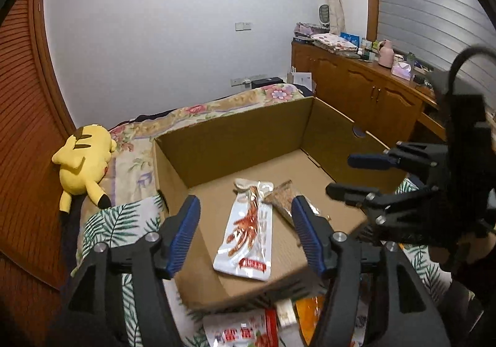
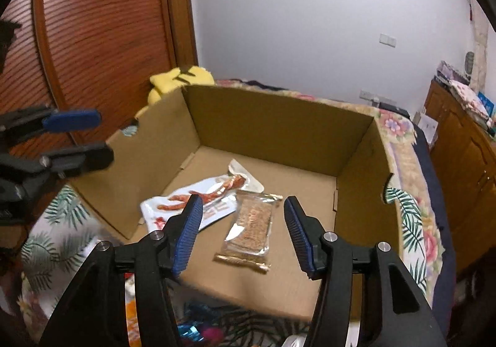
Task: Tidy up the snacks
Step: 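Carry both packets over the box and open both tools to drop them inside, then grasp the orange chicken-feet packet with the left tool while the right tool grasps the pink packet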
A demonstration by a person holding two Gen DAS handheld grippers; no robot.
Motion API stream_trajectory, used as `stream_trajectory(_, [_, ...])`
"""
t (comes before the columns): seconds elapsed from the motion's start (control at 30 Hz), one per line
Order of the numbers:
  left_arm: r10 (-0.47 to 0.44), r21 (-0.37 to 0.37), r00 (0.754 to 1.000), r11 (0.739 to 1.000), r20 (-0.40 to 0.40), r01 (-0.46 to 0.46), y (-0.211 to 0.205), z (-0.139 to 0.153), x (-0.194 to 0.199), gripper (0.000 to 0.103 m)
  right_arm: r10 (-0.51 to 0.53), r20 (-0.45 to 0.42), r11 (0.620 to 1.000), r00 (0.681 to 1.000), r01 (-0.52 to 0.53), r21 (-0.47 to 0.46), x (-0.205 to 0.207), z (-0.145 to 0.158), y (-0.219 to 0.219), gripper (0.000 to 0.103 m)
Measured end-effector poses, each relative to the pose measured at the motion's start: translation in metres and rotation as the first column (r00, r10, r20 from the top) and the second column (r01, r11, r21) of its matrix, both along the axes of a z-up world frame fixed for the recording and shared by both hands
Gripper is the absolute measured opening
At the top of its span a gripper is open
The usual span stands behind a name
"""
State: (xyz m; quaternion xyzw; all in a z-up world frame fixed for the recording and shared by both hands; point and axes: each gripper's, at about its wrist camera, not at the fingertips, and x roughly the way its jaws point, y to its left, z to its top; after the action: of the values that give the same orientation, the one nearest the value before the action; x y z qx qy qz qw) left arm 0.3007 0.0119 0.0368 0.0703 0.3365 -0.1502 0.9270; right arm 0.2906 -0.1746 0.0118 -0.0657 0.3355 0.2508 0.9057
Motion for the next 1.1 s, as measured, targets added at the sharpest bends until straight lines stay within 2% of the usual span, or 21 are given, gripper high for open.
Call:
stream_trajectory(0.1, [-0.013,-0.021,1.000,1.000,0.006,0.013,0.001,0.003,-0.017,0.070,-0.008,0.013,0.999,1.000,0.008,0.031,-0.017,0.008,-0.005,0.057])
stream_trajectory(0.2, [-0.038,-0.047,0.999,0.998,-0.013,0.037,0.004,0.002,-0.029,0.071,-0.017,0.023,0.999,1.000,0.016,0.037,-0.036,0.012,-0.011,0.057])
stream_trajectory(0.5, [-0.050,0.001,0.999,0.999,-0.019,0.050,0.000,-0.016,-0.065,0.071,-0.020,0.018,0.999,1.000,0.019,0.040,-0.088,0.005,-0.022,0.059])
stream_trajectory(0.63, [-0.028,0.023,1.000,0.999,0.006,0.028,-0.001,-0.028,-0.078,0.071,-0.011,-0.008,0.999,1.000,0.011,0.039,-0.104,-0.010,-0.026,0.059])
stream_trajectory(0.73, [-0.015,0.031,1.000,0.999,-0.013,0.016,-0.003,-0.042,-0.084,0.071,-0.005,-0.039,0.999,0.999,0.007,0.034,-0.109,-0.024,-0.028,0.059])
stream_trajectory(0.83, [-0.019,0.044,0.999,0.999,-0.033,0.021,-0.010,-0.056,-0.090,0.071,0.003,-0.073,0.999,0.997,-0.001,0.037,-0.112,-0.040,-0.030,0.054])
stream_trajectory(1.1, [-0.082,0.014,0.985,0.996,-0.149,0.085,-0.024,-0.092,-0.101,0.071,0.026,-0.148,1.000,0.989,-0.024,0.017,-0.108,-0.076,-0.032,0.052])
